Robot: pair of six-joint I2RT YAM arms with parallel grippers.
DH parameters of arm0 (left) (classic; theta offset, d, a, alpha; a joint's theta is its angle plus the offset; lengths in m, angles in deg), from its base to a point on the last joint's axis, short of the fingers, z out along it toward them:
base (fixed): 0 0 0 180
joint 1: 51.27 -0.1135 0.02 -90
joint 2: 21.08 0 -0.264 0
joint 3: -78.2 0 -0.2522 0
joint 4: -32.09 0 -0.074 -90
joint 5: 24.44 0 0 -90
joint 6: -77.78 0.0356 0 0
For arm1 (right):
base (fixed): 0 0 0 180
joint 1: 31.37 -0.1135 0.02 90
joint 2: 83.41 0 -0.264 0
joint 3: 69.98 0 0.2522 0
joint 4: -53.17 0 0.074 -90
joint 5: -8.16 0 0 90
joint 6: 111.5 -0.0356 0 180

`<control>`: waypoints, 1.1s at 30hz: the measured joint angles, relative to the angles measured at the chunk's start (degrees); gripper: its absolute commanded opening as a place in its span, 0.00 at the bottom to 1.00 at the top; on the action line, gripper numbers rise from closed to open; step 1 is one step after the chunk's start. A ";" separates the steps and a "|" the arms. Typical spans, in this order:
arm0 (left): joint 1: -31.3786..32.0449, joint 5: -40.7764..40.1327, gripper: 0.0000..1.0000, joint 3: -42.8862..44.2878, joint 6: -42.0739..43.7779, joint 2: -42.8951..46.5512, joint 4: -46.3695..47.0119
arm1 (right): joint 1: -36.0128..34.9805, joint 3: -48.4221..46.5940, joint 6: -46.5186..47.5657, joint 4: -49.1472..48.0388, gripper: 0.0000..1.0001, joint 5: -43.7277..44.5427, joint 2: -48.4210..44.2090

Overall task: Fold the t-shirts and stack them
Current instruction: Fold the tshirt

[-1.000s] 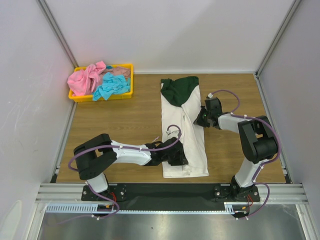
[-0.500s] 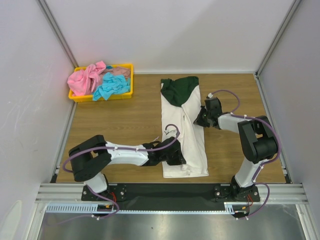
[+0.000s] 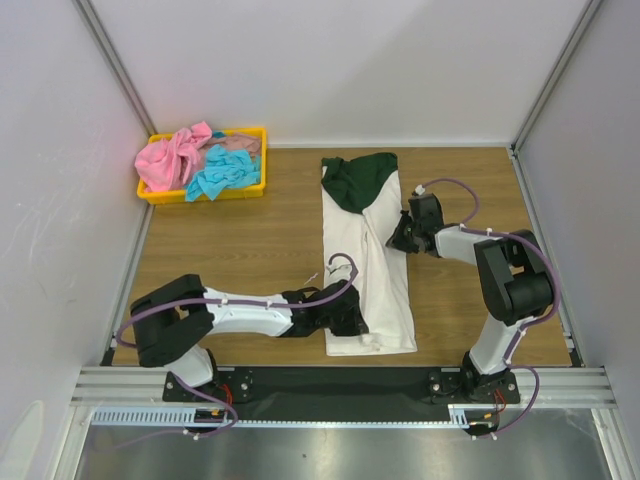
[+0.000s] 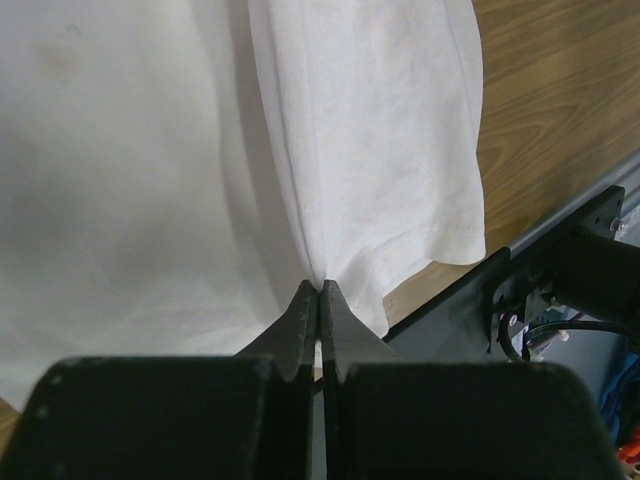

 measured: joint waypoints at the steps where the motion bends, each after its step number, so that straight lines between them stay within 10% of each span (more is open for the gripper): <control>1: 0.20 -0.22 0.00 -0.07 0.00 0.28 -0.26 | -0.02 -0.07 0.00 0.02 0.00 0.00 0.07; 24: 2.56 -5.62 0.00 -1.99 0.68 6.82 -4.07 | -1.51 -2.08 0.09 1.01 0.00 1.51 1.49; 33: 2.80 -5.18 0.15 1.18 1.05 5.07 -7.39 | -1.84 -2.32 1.40 3.26 0.00 3.34 0.68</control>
